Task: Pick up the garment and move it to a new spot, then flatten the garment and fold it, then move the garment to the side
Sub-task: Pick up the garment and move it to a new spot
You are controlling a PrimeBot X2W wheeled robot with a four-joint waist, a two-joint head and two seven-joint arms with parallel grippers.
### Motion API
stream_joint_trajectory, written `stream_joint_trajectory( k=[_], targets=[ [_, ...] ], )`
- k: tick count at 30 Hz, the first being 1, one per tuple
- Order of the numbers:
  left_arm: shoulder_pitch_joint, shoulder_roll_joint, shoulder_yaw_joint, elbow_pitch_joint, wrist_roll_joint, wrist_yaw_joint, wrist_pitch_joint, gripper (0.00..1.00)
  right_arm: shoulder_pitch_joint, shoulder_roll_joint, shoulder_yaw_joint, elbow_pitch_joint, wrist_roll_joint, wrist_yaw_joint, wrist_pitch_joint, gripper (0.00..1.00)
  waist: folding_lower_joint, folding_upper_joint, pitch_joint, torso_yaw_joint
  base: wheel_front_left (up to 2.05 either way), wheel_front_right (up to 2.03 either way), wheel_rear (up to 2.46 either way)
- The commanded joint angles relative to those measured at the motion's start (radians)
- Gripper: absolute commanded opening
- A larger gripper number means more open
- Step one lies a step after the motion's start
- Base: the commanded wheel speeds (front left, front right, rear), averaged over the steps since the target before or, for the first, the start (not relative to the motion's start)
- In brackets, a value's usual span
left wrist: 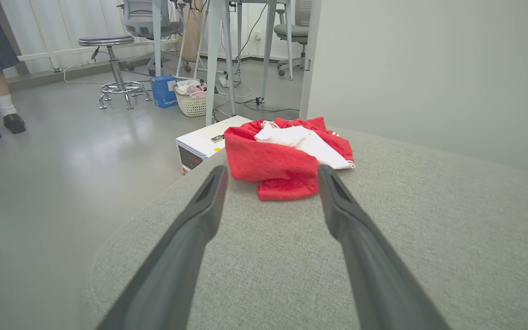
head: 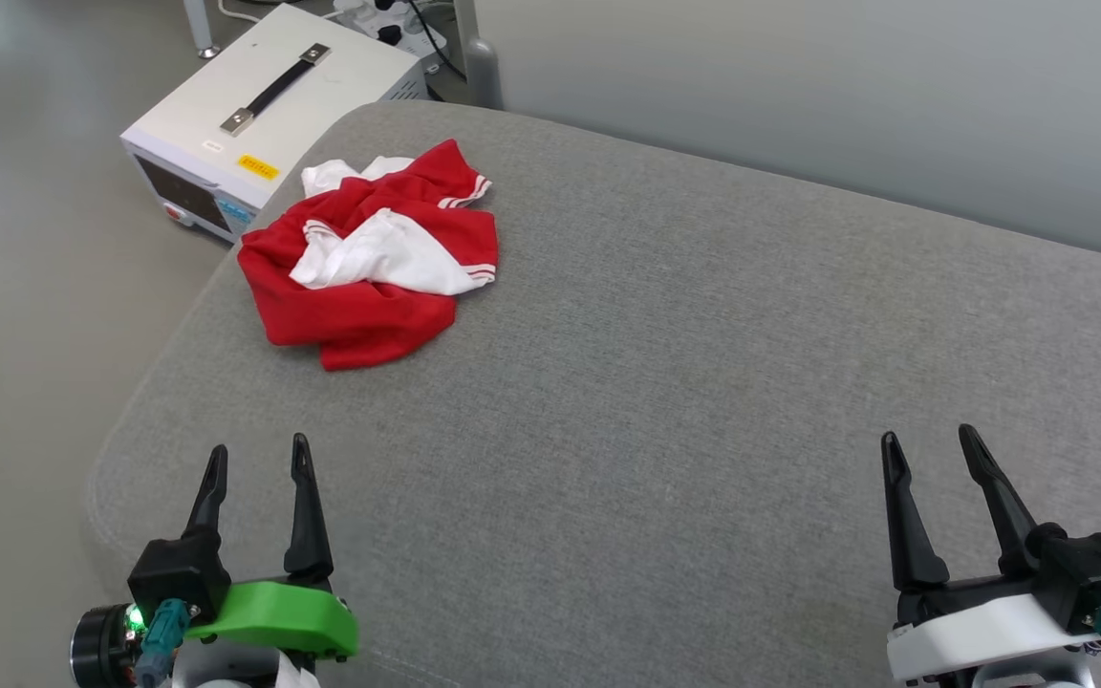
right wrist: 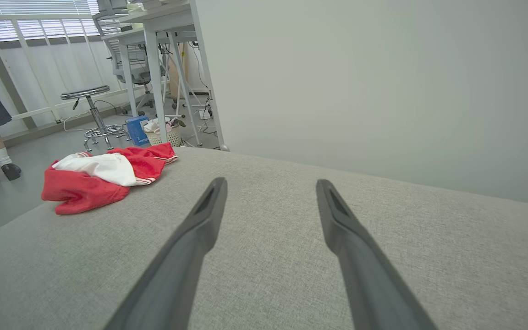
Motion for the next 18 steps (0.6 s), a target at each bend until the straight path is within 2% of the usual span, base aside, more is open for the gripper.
stream_joint_trajectory(
  k=[1,6,13,15,18],
  targets=[
    [-0.011,-0.005,0.005,0.0,-0.008,0.008,-0.006,1.0,-0.011,-0.002,0.003,0.001,-0.01,-0.001,-0.009,1.0,0.0,0.0,0.007,0.047,0.0,0.0,0.0],
    [-0.008,-0.005,0.018,0.006,-0.024,0.01,-0.006,1.0,-0.011,-0.002,0.008,0.003,-0.015,-0.001,-0.009,1.0,0.0,0.0,0.007,0.08,0.0,0.0,0.0],
    [-0.01,-0.005,0.037,0.014,-0.037,0.002,-0.006,1.0,-0.013,-0.002,0.011,0.005,-0.02,-0.001,-0.009,1.0,0.0,0.0,0.01,0.093,0.0,0.0,0.0],
    [-0.021,-0.005,0.05,0.017,-0.048,-0.012,-0.006,1.0,-0.014,-0.002,0.015,0.005,-0.021,-0.001,-0.009,1.0,0.0,0.0,0.013,0.09,0.0,0.0,0.0],
    [-0.061,-0.004,0.085,0.023,-0.056,-0.055,-0.006,1.0,-0.021,-0.002,0.02,0.005,-0.028,-0.001,-0.009,1.0,0.0,0.0,0.027,0.078,0.0,0.0,0.0]
  ],
)
